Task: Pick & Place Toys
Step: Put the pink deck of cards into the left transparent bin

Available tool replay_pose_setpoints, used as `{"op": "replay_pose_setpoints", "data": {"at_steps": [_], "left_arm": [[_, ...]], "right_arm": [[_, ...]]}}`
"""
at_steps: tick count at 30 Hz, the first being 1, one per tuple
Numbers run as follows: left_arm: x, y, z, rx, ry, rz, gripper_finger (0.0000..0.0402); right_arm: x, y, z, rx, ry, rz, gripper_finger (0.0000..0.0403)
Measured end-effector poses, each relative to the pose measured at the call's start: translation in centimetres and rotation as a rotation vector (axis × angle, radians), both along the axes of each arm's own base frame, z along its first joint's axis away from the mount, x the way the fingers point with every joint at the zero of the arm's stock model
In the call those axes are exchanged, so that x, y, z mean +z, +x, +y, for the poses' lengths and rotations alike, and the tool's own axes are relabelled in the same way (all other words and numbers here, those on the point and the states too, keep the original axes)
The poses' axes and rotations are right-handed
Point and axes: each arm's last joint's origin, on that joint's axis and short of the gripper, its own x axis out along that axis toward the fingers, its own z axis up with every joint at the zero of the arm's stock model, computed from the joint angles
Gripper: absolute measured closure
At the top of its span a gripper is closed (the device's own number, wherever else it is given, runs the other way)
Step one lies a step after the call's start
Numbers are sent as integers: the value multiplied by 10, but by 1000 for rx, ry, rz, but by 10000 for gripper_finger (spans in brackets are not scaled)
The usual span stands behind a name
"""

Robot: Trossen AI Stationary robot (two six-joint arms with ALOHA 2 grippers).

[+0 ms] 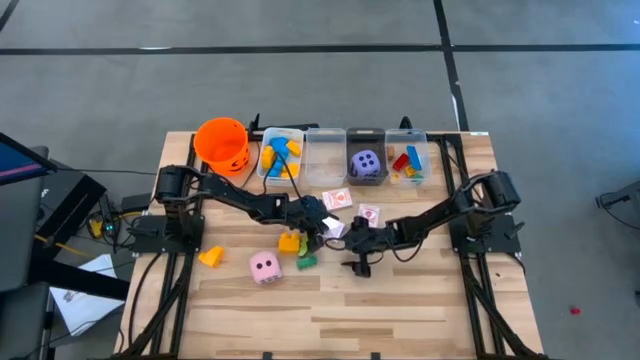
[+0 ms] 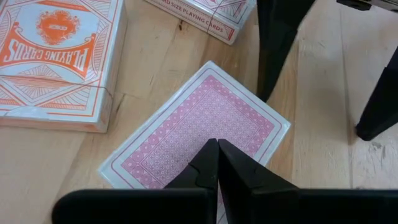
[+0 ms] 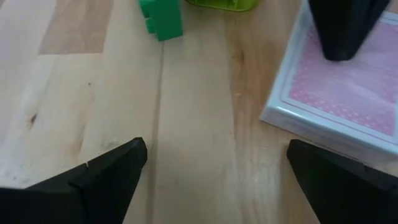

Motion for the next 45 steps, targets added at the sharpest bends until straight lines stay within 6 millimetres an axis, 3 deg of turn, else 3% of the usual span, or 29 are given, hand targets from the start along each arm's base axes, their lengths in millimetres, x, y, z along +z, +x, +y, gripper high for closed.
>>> {"op": "replay_pose_setpoints", "data": {"at_steps": [18,45], "left_arm": [[0,0,0,2,-9,0,401],[0,0,-1,4,-7,-3,401]], "right_arm": [[-1,1,-27,-237,-1,-1,10],[2,7,-37,-270,-47,-89,10]]}}
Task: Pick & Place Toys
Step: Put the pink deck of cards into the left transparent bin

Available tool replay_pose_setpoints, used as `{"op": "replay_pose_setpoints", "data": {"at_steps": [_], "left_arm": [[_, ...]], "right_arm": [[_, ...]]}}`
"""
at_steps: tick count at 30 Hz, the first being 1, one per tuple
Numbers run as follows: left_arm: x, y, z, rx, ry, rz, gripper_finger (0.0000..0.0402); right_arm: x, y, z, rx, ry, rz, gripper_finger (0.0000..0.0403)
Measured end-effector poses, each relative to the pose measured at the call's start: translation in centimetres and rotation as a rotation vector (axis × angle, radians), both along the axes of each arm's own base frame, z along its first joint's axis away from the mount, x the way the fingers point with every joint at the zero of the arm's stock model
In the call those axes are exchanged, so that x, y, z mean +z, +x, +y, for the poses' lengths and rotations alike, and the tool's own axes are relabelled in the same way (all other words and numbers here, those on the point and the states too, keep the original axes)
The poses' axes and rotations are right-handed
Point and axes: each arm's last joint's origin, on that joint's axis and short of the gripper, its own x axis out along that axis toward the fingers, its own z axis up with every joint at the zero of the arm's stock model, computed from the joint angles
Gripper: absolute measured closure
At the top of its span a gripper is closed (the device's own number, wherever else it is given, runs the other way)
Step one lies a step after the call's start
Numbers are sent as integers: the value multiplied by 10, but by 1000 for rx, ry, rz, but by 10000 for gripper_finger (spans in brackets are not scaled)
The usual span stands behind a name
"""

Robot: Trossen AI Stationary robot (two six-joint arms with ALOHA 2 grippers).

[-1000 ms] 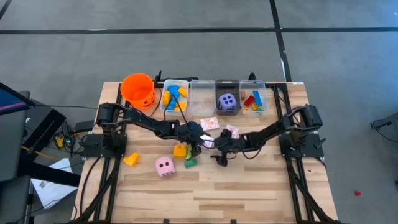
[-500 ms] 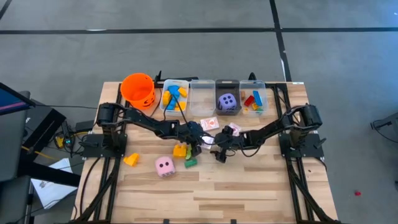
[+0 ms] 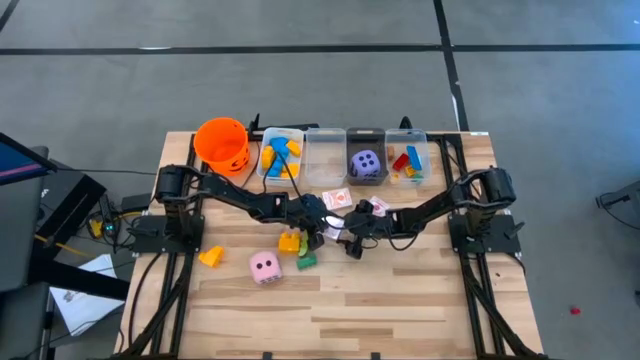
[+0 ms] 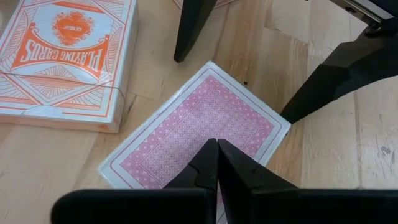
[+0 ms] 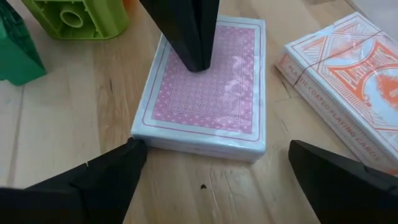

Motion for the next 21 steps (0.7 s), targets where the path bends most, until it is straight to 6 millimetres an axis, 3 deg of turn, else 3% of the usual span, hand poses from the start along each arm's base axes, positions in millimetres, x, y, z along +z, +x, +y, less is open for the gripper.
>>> {"op": "replay_pose_setpoints", "data": {"at_steps": [21], "left_arm": [[1,2,-1,13,-25,-33,401]], "right_arm": [[3,3,1,24,89,-28,10]]}}
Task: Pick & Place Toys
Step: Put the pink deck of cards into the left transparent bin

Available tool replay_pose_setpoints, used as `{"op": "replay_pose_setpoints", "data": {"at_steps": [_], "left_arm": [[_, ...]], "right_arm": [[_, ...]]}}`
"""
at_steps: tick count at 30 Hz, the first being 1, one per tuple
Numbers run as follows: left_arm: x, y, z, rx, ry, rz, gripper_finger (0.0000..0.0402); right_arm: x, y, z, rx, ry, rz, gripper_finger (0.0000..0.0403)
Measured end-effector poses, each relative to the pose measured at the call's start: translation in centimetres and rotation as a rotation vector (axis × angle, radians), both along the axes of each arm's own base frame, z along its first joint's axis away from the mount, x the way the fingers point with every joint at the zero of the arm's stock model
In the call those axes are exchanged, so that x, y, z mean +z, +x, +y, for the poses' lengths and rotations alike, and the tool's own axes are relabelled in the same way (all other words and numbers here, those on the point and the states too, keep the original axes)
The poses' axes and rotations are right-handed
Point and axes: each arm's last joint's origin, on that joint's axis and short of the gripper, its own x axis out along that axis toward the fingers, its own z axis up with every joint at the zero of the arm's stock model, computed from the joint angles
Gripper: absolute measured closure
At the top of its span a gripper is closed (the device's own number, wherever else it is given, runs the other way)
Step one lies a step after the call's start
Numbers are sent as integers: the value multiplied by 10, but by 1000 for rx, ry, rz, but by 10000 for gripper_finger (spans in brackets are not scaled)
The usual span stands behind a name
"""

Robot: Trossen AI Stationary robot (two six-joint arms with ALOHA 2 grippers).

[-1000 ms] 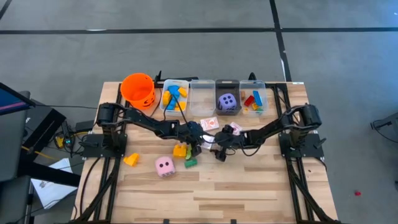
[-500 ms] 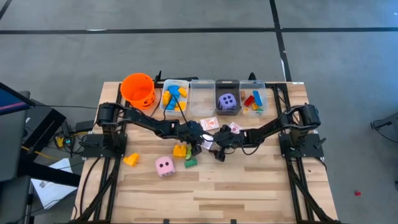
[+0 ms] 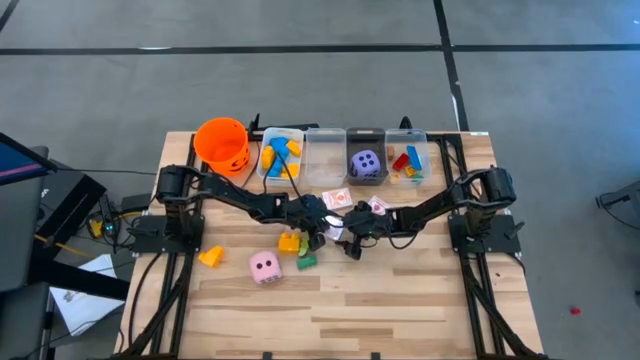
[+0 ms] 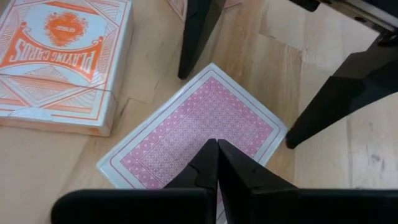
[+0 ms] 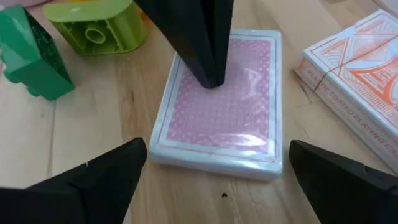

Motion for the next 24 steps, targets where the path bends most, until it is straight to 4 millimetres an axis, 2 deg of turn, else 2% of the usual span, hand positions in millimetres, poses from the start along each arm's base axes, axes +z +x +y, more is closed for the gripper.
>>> {"op": "replay_pose_setpoints", "data": {"at_steps": [24], "left_arm": [[4,4,-1,-3,2,-55,401]], "right_arm": [[0,0,1,22,11,5,10]]}}
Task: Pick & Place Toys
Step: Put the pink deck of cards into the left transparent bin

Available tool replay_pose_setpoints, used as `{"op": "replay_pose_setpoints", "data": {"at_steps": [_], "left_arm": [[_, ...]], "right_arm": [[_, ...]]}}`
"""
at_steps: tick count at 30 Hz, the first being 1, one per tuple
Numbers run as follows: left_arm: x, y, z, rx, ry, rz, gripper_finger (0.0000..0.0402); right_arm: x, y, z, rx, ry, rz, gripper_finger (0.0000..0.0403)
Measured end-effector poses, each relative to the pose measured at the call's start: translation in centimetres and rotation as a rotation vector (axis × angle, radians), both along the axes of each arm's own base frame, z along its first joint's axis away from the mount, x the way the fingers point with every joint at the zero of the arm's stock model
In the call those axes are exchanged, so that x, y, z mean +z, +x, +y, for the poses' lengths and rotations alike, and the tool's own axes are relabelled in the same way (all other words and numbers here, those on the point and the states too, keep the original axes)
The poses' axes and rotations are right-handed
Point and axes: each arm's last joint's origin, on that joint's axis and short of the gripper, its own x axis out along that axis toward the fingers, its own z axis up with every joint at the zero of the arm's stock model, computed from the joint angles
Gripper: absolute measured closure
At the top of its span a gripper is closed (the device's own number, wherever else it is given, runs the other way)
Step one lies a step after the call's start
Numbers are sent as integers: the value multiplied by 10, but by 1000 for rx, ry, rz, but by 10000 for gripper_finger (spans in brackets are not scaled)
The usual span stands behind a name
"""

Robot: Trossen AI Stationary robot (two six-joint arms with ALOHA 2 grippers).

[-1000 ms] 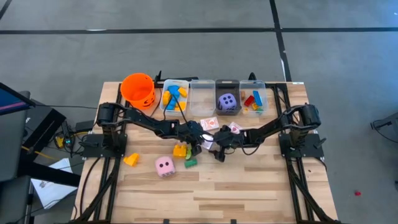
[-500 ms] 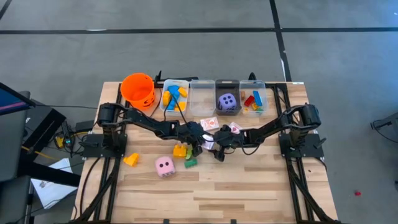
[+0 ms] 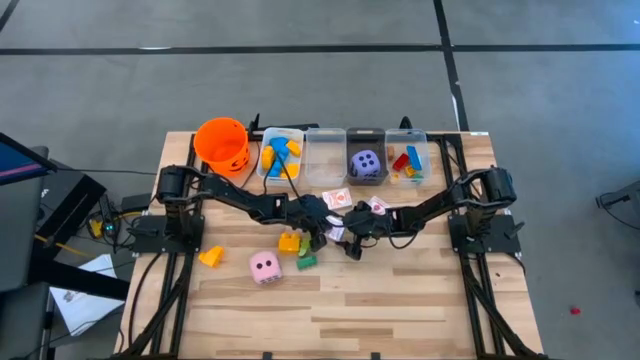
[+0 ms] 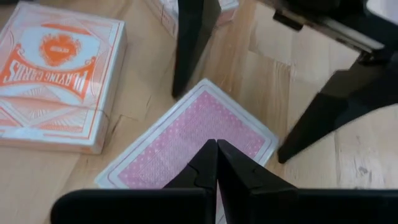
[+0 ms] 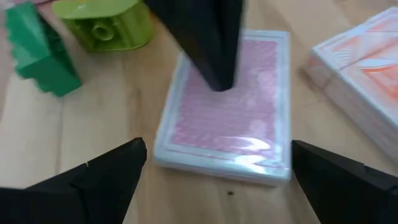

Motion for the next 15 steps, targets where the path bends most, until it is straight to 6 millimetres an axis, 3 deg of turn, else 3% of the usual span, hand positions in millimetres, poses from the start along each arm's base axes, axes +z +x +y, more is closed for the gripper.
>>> {"op": "replay_pose_setpoints", "data": {"at_steps": [8,15], "left_arm": [[2,1,0,3,3,-21,399],[2,1,0,3,3,-22,399]], "right_arm": [[0,0,0,17,3,2,10],[-16,6,0,-23,-50,24,10]]}}
